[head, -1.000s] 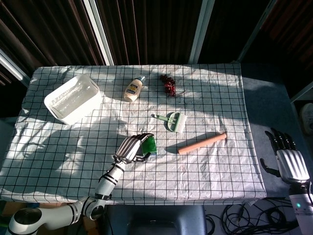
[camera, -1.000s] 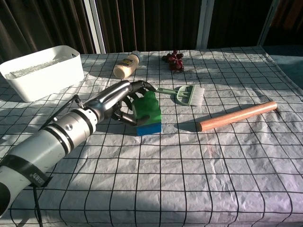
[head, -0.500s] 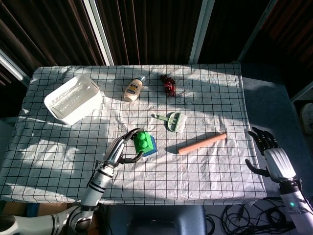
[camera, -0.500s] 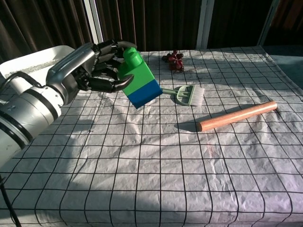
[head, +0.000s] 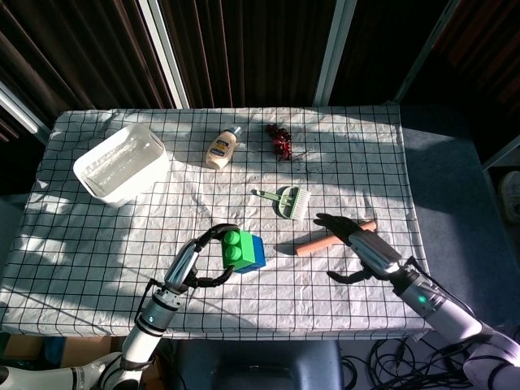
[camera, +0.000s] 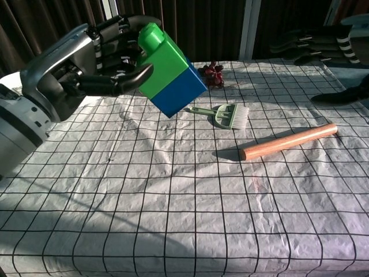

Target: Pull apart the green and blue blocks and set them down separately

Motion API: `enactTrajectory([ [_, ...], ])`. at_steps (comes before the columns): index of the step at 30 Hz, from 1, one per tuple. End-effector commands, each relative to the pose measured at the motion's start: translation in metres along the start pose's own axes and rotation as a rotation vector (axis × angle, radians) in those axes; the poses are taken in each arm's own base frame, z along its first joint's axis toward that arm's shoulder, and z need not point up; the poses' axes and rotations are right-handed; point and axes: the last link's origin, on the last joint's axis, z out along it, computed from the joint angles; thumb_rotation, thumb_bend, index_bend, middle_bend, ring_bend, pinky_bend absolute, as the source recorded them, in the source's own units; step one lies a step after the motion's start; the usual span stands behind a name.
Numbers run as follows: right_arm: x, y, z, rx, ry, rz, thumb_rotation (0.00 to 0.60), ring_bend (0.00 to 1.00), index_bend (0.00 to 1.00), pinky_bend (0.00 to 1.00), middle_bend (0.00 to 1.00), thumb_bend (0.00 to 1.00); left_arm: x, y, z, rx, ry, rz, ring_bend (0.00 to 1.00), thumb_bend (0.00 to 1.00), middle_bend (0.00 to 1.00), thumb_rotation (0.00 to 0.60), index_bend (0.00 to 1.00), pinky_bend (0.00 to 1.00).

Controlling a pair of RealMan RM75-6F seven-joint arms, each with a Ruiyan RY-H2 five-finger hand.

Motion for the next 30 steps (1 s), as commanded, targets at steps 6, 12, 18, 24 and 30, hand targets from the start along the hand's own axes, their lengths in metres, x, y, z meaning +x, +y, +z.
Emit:
enactTrajectory([
  [6,0.011,-0.051,0.05,0.063,-0.131,0.093,0.6,0.0,0.0,0.0,0.0,0.2,-0.002,0.001,0.002,0.001,-0.022,-0.073,0.77,0.79,0.73,0.6,0.71,1.0],
  [12,0.007,-0.064,0.06,0.081,-0.135,0.092,0.6,0.0,0.0,0.0,0.0,0.2,-0.004,0.001,0.005,-0.011,-0.027,-0.068,0.77,0.79,0.73,0.6,0.71,1.0],
  [18,-0.006,-0.071,0.071,0.079,-0.168,0.095,0.6,0.0,0.0,0.0,0.0,0.2,-0.004,0.0,0.007,-0.012,-0.027,-0.058,0.77,0.79,0.73,0.6,0.71,1.0],
  [24,-0.015,-0.074,0.079,0.093,-0.145,0.136,0.6,0.0,0.03,0.02,0.02,0.2,-0.006,0.001,0.007,-0.016,-0.029,-0.063,0.77,0.79,0.73,0.6,0.71,1.0],
  [30,-0.02,-0.075,0.085,0.098,-0.109,0.167,0.6,0.11,0.26,0.17,0.2,0.2,-0.008,0.002,0.005,-0.018,-0.036,-0.069,0.77,0.79,0.73,0.6,0.71,1.0],
])
